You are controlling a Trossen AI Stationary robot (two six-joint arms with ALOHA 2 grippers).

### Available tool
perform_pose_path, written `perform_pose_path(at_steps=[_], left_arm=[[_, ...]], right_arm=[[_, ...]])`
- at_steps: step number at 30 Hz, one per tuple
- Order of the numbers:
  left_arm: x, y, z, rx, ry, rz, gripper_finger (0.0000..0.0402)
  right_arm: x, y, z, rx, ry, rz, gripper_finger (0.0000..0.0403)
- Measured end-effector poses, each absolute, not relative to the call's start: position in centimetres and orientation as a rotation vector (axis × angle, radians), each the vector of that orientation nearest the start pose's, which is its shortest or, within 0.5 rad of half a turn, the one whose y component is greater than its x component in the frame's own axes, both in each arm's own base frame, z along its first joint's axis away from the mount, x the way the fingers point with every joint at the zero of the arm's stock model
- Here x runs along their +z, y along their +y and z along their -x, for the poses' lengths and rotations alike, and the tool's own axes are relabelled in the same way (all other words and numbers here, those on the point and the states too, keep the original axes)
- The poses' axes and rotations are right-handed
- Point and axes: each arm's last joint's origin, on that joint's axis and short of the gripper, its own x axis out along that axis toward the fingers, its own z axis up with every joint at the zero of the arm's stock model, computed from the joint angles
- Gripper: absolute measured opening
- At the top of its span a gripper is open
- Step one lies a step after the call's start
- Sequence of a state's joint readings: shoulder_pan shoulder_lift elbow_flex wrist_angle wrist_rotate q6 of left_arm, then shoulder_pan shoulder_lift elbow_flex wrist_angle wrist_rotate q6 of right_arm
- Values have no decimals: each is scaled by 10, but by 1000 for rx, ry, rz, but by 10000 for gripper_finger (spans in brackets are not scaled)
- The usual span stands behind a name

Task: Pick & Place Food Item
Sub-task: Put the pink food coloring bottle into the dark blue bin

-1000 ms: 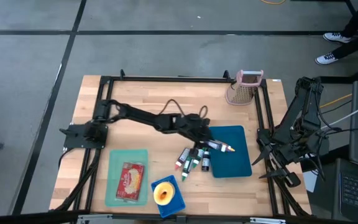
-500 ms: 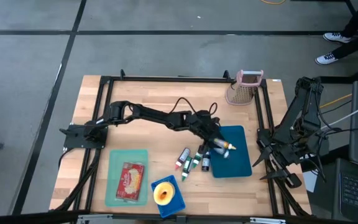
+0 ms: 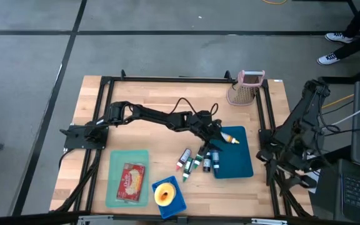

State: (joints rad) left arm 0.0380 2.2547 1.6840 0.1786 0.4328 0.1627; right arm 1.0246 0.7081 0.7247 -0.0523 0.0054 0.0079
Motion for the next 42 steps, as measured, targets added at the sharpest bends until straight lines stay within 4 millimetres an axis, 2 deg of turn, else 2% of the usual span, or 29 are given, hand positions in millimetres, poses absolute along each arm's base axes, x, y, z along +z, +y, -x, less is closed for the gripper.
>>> perform_pose_path(at_steps=[2,8,12,15,19,23,26,29,35,40,42], left_arm=[[192,5,-513,-434,339,-55,204],[193,-6,-513,-458,313,-85,204],[192,-11,-513,-469,320,-105,205],[189,-13,-512,-451,345,-114,205],[182,-22,-509,-417,397,-158,205],[167,-43,-501,-424,520,-231,205],[157,-63,-494,-455,578,-265,205],[152,-79,-489,-456,582,-272,205],[164,-98,-472,-385,603,-341,197],[198,-101,-468,-364,503,-401,194],[205,-100,-467,-337,488,-422,194]], right_arm=[[326,123,-79,1020,2,10,217],[289,63,-47,864,-96,-16,217],[262,46,-37,810,-110,-57,217],[239,52,-42,781,-37,-18,217],[239,54,-44,766,-56,-58,217],[237,56,-44,788,-55,-54,217],[222,59,-48,754,6,-29,217],[225,59,-48,757,-20,-88,217],[225,59,-48,757,-33,-103,217],[225,59,-48,757,-34,-104,217],[226,59,-48,758,-39,-103,217]])
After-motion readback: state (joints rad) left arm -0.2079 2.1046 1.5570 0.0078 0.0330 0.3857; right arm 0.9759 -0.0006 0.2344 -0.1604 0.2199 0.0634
